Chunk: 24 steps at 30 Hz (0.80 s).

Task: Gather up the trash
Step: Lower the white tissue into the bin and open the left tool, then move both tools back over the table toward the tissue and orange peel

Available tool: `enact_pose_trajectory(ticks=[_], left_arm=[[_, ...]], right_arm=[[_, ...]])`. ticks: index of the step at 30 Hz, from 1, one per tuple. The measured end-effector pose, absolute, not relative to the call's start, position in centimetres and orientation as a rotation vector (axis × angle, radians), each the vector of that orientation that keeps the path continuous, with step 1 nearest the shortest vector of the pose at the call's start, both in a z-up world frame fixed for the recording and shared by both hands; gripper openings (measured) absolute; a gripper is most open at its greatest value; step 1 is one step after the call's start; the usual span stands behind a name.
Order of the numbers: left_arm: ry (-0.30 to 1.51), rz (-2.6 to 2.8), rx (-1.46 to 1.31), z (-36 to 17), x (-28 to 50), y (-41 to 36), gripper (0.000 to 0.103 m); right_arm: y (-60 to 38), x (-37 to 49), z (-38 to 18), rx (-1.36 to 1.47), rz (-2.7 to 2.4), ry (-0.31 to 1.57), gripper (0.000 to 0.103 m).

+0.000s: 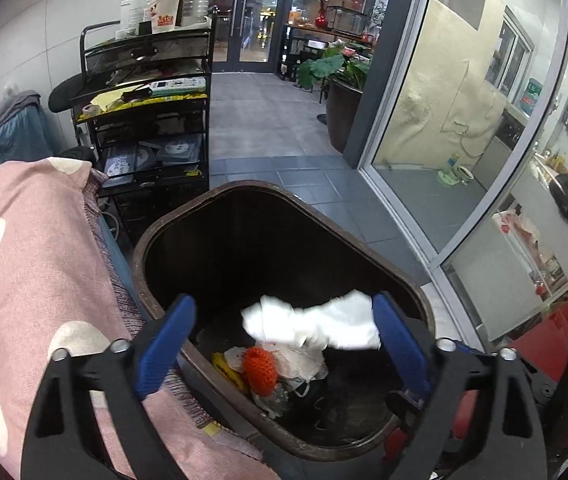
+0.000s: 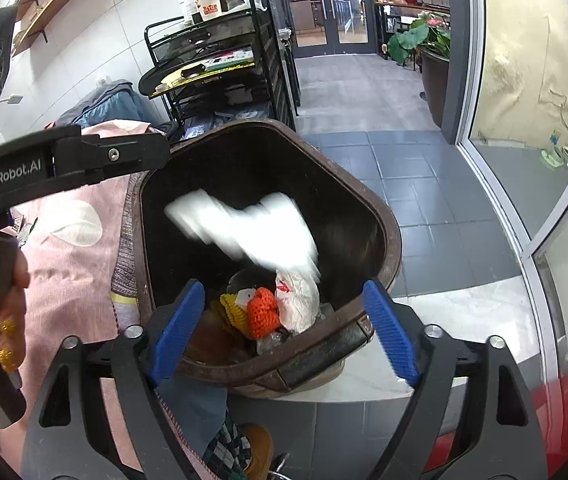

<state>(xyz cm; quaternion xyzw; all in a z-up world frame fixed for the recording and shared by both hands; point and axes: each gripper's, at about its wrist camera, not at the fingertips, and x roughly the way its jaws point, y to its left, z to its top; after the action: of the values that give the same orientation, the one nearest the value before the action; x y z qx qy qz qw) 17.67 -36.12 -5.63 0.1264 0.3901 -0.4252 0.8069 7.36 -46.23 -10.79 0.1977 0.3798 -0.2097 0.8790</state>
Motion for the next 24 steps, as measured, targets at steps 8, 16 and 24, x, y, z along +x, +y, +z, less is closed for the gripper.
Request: enact_pose_trajectory(ticks=[8,16,24], left_arm=[[0.833,-0.9,0.279,-6.0,17.8,-35.3,0.097],[0.808,-0.875,0.143,-4.5,17.7,-31.6,0.097],[0.729,-0.823,0.082,-2.3,16.7,-27.0,0.097]], right_arm=[[-45.9,7.2,-10.6,0.416,-0.435,0.781,0.089],[-45.5,7.7,-10.3,0.411,-0.418,0.776,0.089],[-43.9,9.4,-9.3,0.387,-0.36,0.755,0.089]])
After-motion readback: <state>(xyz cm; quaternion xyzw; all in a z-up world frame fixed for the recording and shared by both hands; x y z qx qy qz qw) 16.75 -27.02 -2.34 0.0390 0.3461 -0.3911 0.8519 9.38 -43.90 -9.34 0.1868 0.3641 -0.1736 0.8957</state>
